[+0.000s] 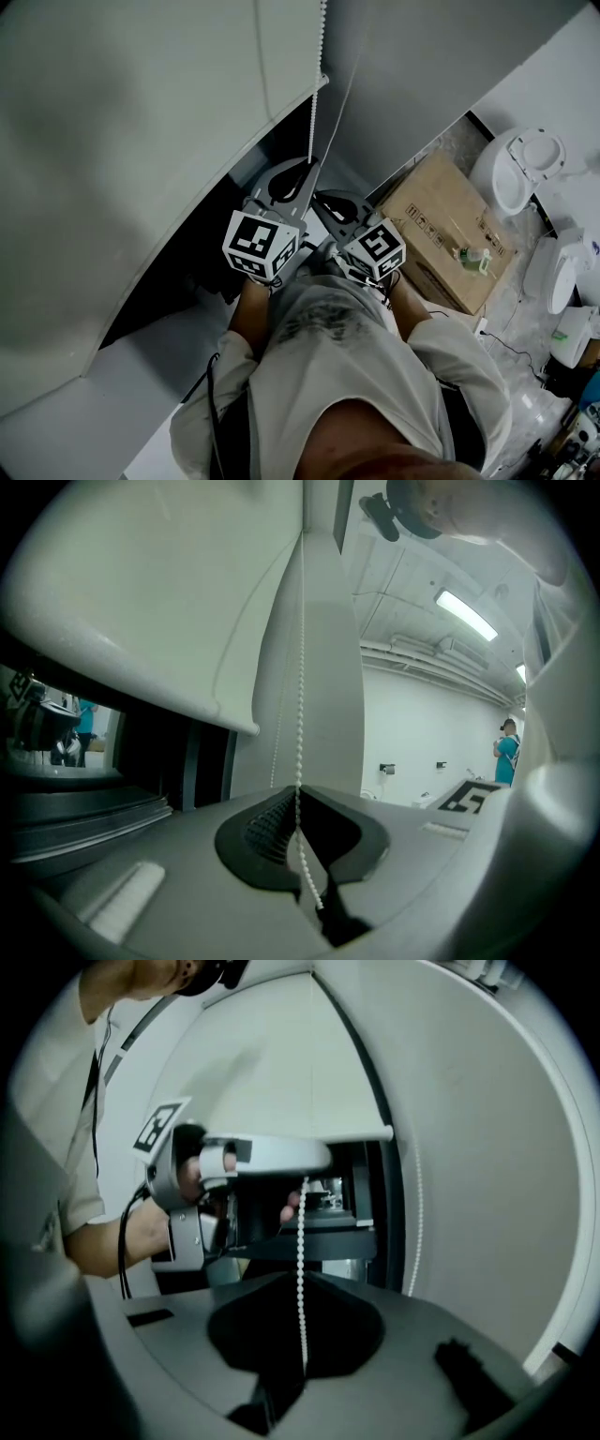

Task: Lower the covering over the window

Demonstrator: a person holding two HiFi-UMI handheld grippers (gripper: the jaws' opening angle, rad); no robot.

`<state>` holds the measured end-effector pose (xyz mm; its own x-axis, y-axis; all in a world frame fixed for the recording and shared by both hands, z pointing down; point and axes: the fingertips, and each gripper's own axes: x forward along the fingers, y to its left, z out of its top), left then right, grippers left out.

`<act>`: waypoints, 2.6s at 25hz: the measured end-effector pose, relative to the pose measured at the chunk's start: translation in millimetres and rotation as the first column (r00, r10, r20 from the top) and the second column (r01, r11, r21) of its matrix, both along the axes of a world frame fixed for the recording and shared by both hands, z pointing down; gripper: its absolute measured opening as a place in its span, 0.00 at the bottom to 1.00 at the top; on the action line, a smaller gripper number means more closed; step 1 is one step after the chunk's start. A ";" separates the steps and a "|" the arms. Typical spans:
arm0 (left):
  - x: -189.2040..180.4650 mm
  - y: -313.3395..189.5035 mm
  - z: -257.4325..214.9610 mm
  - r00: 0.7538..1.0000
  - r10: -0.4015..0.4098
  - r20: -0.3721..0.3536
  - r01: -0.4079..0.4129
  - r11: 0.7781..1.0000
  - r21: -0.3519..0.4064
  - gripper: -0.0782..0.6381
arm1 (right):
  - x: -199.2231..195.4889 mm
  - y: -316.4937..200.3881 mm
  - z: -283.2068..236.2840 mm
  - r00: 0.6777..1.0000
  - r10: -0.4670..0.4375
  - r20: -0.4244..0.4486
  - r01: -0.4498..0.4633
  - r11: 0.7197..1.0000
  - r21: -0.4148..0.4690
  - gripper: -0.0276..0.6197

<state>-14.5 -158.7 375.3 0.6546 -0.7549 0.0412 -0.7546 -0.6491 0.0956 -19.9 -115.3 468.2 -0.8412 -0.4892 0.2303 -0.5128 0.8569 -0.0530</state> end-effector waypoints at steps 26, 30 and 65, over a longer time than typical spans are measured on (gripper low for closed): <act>3.5 -1.1 2.4 1.000 0.005 0.005 -0.005 1.000 0.003 0.13 | -15.5 -43.9 -216.0 0.965 -0.111 0.238 0.023 0.939 0.344 0.07; -1.1 1.3 14.4 1.000 0.004 0.015 -0.004 1.000 -0.024 0.13 | -19.4 -45.1 -203.5 0.972 -0.096 0.214 0.020 0.943 0.333 0.07; -4.6 26.8 149.1 0.999 0.007 0.048 0.008 0.954 -0.300 0.14 | -21.6 -48.6 -53.3 0.998 -0.029 0.048 0.024 0.994 0.107 0.07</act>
<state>-19.1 -131.9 524.3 0.6459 -0.7032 0.2971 -0.7634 -0.5955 0.2502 -41.5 -164.0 414.9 -0.8632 -0.4862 0.1360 -0.4890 0.8722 0.0147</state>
